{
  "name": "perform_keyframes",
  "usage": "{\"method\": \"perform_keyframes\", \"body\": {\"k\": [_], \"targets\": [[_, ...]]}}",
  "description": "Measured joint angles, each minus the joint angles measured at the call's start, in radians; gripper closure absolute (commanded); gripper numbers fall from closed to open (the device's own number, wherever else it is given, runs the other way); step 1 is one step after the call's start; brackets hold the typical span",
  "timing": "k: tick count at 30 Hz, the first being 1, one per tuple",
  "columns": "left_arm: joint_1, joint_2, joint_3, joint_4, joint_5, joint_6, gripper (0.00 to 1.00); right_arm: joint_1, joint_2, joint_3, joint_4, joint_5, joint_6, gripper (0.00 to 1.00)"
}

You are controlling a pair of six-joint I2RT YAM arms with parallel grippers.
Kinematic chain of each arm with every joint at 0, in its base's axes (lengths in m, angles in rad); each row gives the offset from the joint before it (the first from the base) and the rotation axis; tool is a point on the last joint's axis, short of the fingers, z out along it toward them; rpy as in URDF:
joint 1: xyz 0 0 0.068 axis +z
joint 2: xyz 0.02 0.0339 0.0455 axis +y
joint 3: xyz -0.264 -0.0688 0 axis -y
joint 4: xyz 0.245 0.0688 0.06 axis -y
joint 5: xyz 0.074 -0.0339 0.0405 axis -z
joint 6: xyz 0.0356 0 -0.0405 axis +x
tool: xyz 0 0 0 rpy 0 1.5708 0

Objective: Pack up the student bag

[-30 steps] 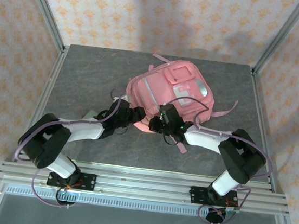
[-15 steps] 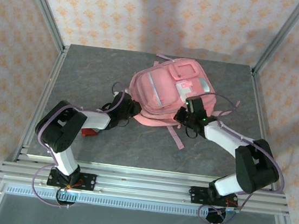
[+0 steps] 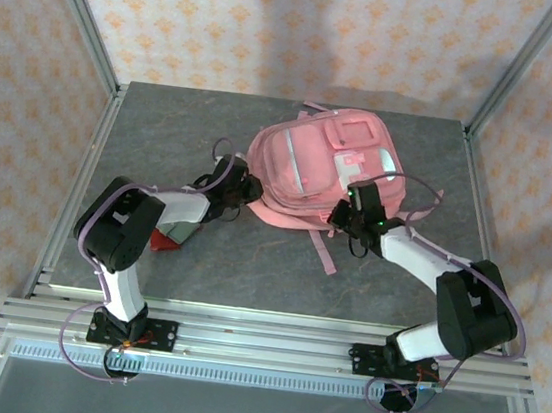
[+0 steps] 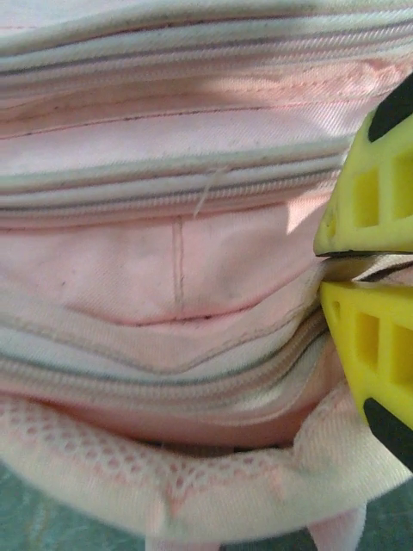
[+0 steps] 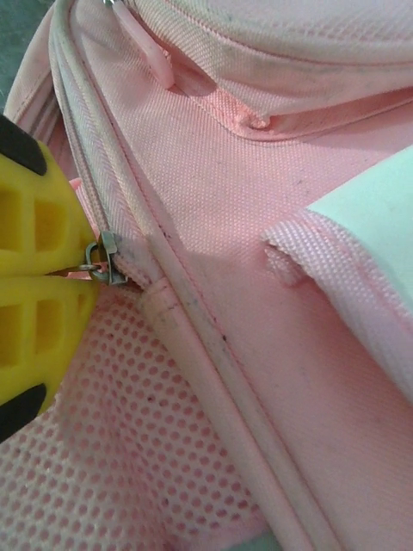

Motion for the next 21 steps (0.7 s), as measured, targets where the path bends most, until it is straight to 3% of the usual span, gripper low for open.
{"method": "perform_keyframes", "body": {"k": [6,12,13,17,21], "targets": [[0.015,0.039,0.066,-0.039,-0.003,0.030,0.81,0.018,-0.017,0.000,-0.029,0.045,-0.003,1.00],[0.047,0.049,0.114,-0.080,-0.037,0.055,0.67,0.156,-0.022,-0.023,-0.013,0.063,0.048,1.00],[0.054,0.049,0.119,-0.084,-0.044,0.058,0.64,0.183,-0.020,-0.024,-0.011,0.058,0.056,0.98],[0.067,0.026,0.113,-0.089,-0.053,0.069,0.55,0.247,-0.017,-0.021,-0.010,0.010,0.086,0.68],[0.067,-0.109,0.027,-0.088,-0.041,0.069,0.51,0.249,-0.042,0.010,-0.057,-0.005,0.084,0.61]]}}
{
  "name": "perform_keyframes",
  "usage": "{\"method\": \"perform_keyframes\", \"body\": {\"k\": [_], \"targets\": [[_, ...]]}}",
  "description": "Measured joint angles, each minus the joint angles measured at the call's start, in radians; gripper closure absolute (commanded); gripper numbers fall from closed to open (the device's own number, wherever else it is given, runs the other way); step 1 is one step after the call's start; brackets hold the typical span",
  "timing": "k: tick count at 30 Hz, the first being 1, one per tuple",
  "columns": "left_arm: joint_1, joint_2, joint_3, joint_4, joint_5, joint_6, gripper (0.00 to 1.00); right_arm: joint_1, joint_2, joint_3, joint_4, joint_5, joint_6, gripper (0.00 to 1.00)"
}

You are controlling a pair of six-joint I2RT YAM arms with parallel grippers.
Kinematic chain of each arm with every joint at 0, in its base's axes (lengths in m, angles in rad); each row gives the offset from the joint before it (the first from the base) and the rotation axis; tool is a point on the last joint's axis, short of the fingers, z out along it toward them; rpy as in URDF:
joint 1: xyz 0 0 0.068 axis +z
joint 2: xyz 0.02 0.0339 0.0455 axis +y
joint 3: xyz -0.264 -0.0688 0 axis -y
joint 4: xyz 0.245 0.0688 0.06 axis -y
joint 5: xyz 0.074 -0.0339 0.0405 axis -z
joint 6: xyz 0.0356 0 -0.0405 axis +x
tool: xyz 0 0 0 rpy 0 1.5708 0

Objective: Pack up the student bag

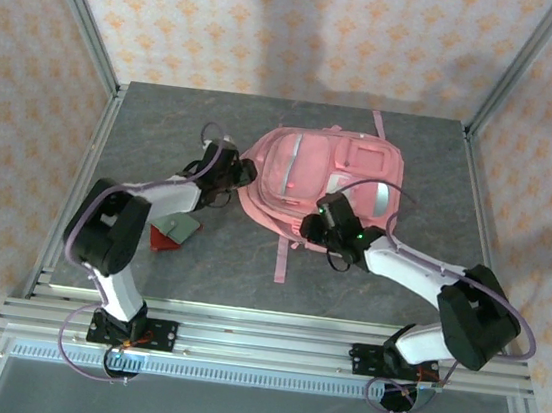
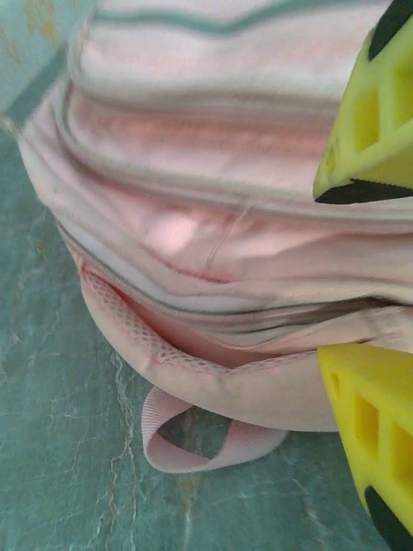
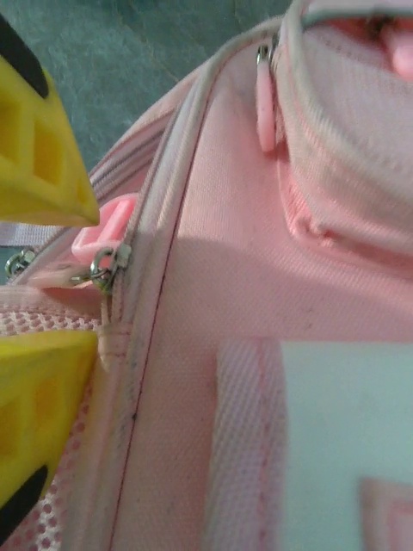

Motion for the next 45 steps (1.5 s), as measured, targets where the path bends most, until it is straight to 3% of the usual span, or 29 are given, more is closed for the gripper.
{"method": "perform_keyframes", "body": {"k": [7,17,22,25,26,29,37,45], "targets": [[-0.036,-0.264,-0.135,0.040,0.027,0.000,0.49,-0.037,-0.073,0.127,-0.033,-0.026,0.006,0.52],[-0.227,-0.412,-0.384,0.228,-0.044,0.023,0.45,-0.138,0.162,0.219,-0.015,-0.102,0.082,0.49],[-0.241,-0.437,-0.431,0.304,-0.071,0.051,0.45,-0.150,0.210,0.255,0.002,-0.117,0.134,0.56],[-0.257,-0.430,-0.418,0.298,-0.099,0.075,0.45,-0.163,0.231,0.262,0.007,-0.130,0.176,0.65],[-0.266,-0.420,-0.405,0.292,-0.112,0.087,0.45,-0.169,0.238,0.266,0.006,-0.135,0.192,0.70],[-0.294,-0.372,-0.357,0.277,-0.139,0.113,0.45,-0.183,0.274,0.294,-0.009,-0.143,0.216,1.00],[-0.321,-0.232,-0.285,0.254,-0.156,0.135,0.44,-0.203,0.304,0.327,0.008,-0.192,0.249,1.00],[-0.338,-0.181,-0.185,0.235,-0.181,0.163,0.43,-0.216,0.161,0.323,0.013,-0.221,0.299,1.00]]}}
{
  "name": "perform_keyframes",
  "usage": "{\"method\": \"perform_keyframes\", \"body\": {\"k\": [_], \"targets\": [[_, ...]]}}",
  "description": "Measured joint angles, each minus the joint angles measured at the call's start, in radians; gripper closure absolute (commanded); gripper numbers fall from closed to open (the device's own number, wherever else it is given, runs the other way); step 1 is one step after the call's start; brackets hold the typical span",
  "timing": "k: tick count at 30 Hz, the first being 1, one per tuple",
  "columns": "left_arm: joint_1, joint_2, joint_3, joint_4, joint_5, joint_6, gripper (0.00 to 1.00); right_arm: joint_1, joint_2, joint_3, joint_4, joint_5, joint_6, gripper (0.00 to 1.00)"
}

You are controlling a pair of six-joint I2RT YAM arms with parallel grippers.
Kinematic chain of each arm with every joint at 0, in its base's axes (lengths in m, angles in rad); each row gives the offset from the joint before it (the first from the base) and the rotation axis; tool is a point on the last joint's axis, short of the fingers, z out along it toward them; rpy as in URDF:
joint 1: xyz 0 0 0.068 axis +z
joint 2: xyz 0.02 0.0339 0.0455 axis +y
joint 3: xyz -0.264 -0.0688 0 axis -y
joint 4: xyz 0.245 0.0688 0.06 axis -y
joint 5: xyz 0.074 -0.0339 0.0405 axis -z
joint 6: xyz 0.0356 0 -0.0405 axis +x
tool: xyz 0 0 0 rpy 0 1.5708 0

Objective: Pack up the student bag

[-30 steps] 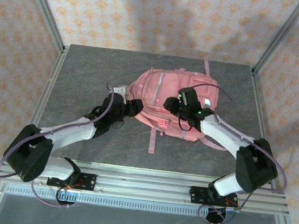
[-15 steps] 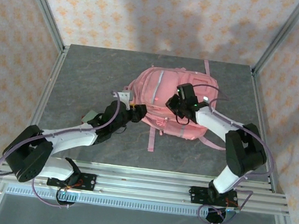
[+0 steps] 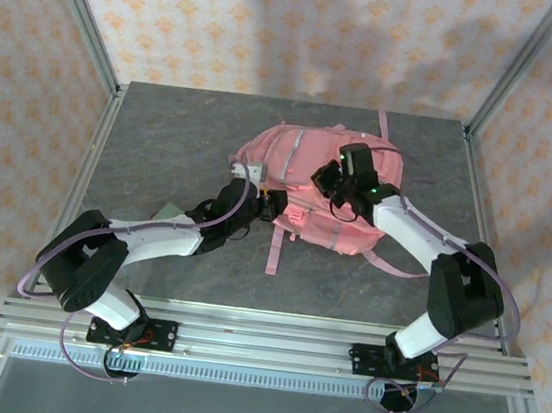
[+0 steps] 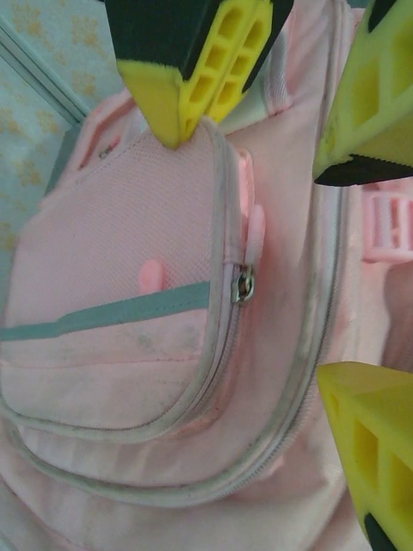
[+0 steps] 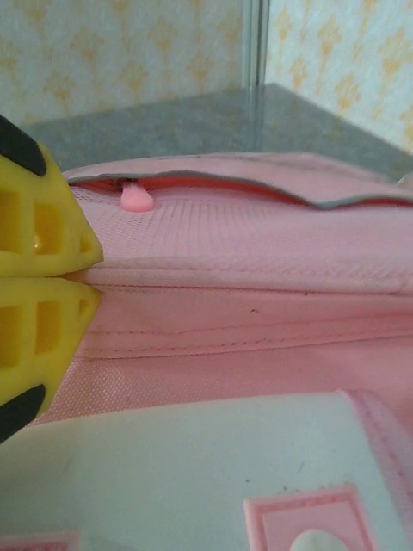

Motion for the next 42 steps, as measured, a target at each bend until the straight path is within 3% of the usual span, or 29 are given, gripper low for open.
{"method": "perform_keyframes", "body": {"k": [11,13,14,17,21,26,31,33,35,38,42], "targets": [[-0.057,0.161,0.182,-0.078,-0.072,0.029,0.42,-0.002,-0.021,-0.033,0.017,-0.021,0.028,1.00],[-0.064,0.192,0.216,-0.103,-0.099,0.028,0.45,-0.003,-0.021,-0.034,0.019,-0.017,0.028,1.00],[-0.064,0.204,0.229,-0.111,-0.113,0.028,0.50,-0.005,-0.021,-0.034,0.021,-0.015,0.028,1.00],[-0.068,0.231,0.246,-0.130,-0.160,0.035,0.82,-0.007,-0.022,-0.039,0.025,-0.011,0.028,1.00],[-0.063,0.237,0.251,-0.144,-0.178,0.042,1.00,-0.007,-0.035,-0.055,0.026,-0.001,0.027,1.00],[-0.044,0.202,0.239,-0.146,-0.129,0.071,1.00,-0.007,-0.051,-0.066,0.034,0.004,0.024,1.00],[0.041,0.079,0.153,-0.164,-0.017,0.104,0.98,-0.007,-0.069,-0.073,0.035,0.000,0.024,1.00],[0.089,0.039,0.142,-0.193,0.037,0.119,0.75,-0.007,-0.075,-0.081,0.035,-0.001,0.023,1.00],[0.122,0.013,0.146,-0.217,0.073,0.133,0.60,-0.007,-0.076,-0.085,0.039,-0.003,0.024,1.00],[0.127,-0.001,0.161,-0.250,0.127,0.140,0.51,-0.007,-0.078,-0.090,0.047,-0.005,0.024,1.00],[0.108,0.000,0.162,-0.250,0.183,0.109,0.49,-0.007,-0.079,-0.091,0.053,-0.012,0.025,1.00]]}}
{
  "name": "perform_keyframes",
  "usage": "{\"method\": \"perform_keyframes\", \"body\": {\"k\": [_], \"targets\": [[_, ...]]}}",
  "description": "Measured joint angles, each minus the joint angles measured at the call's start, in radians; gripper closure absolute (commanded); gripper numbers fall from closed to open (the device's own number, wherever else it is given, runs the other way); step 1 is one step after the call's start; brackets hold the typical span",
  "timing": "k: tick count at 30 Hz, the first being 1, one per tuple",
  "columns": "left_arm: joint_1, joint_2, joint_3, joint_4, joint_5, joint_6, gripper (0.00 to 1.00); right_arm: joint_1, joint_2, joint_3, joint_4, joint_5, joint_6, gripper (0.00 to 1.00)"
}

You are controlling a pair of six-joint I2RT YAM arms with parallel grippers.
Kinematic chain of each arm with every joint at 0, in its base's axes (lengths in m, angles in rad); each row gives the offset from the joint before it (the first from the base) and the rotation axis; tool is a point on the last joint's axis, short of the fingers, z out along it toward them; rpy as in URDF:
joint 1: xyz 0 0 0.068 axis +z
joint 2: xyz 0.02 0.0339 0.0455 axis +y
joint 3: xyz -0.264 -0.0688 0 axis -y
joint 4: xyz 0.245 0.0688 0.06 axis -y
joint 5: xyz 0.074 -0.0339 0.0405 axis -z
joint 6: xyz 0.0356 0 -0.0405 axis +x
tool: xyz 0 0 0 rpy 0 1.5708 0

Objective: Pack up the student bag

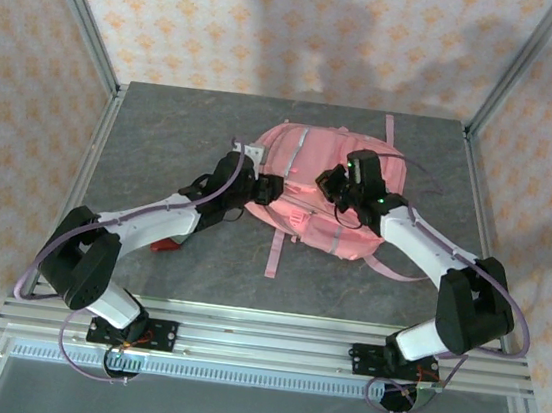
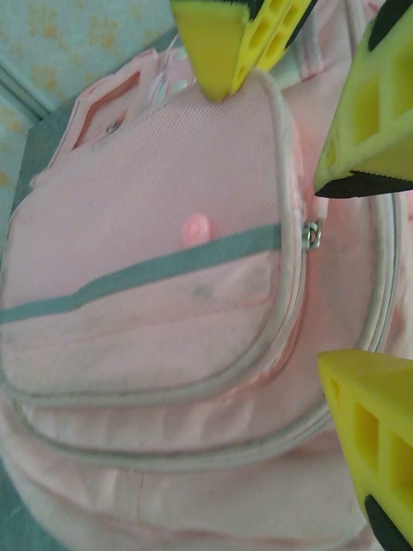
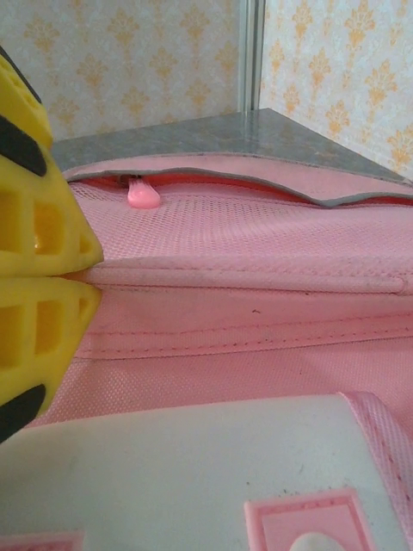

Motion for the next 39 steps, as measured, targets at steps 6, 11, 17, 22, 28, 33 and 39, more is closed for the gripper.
{"method": "perform_keyframes", "body": {"k": [6,11,17,22,28,33,39], "targets": [[-0.097,0.056,0.029,0.003,-0.024,-0.019,0.46,0.000,0.000,0.015,-0.007,-0.009,0.003,1.00],[-0.133,0.148,0.114,-0.013,-0.100,-0.022,0.44,0.000,0.000,0.019,-0.021,-0.014,0.003,1.00],[-0.149,0.198,0.167,-0.047,-0.219,-0.041,0.51,-0.001,0.000,0.019,-0.015,-0.022,0.011,1.00],[-0.154,0.234,0.203,-0.077,-0.292,-0.068,0.58,-0.003,0.000,0.019,-0.013,-0.021,0.010,1.00],[-0.162,0.235,0.198,-0.066,-0.325,-0.074,0.98,-0.003,0.000,0.019,-0.010,-0.023,0.010,1.00],[-0.143,0.236,0.195,-0.065,-0.365,-0.072,0.72,-0.006,-0.001,0.021,-0.005,-0.026,0.010,1.00],[-0.115,0.275,0.208,-0.070,-0.379,-0.039,0.64,-0.002,-0.048,0.061,0.051,-0.068,0.009,1.00]]}}
